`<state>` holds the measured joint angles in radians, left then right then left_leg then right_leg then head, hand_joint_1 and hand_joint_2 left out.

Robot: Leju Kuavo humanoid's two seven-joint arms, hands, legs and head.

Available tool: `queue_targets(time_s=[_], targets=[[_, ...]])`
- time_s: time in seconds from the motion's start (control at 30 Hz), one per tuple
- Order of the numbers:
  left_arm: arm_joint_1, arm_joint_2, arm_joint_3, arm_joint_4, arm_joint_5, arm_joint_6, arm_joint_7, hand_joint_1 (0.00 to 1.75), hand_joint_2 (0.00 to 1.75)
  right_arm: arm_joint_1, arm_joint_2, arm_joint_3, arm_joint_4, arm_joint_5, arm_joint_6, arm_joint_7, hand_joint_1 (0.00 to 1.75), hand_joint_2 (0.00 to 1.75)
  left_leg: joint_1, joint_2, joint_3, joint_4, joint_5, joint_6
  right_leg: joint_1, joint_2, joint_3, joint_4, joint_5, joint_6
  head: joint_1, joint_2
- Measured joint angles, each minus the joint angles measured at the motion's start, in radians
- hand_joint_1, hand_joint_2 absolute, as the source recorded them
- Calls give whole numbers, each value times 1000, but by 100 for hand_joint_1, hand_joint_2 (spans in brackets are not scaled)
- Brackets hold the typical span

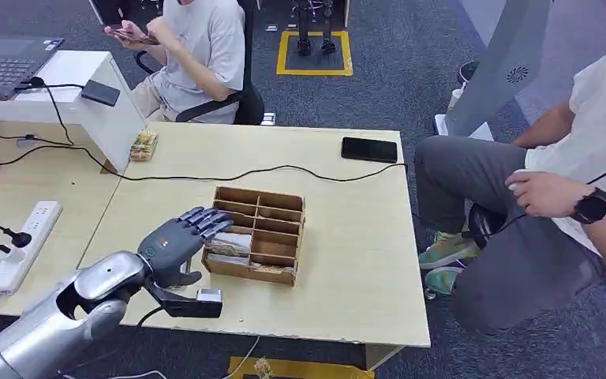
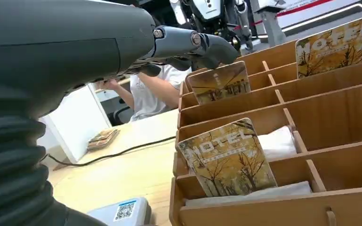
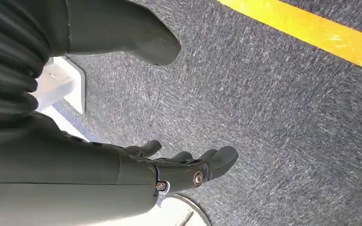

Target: Pass the card to the sensor for recognition and then transmit it.

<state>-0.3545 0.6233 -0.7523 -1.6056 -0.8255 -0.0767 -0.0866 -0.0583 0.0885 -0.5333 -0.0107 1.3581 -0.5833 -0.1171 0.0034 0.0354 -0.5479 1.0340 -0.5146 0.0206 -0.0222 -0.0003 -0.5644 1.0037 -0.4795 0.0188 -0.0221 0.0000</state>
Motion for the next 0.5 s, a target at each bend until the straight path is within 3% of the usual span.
queue_targets(time_s=[0.5], targets=[[0, -14, -1, 24, 0, -5, 3, 0, 175, -5, 0, 11, 0, 0, 0, -3, 0, 175, 0, 0, 0, 0, 0, 0, 0, 0, 0, 0, 0, 0, 0, 0]])
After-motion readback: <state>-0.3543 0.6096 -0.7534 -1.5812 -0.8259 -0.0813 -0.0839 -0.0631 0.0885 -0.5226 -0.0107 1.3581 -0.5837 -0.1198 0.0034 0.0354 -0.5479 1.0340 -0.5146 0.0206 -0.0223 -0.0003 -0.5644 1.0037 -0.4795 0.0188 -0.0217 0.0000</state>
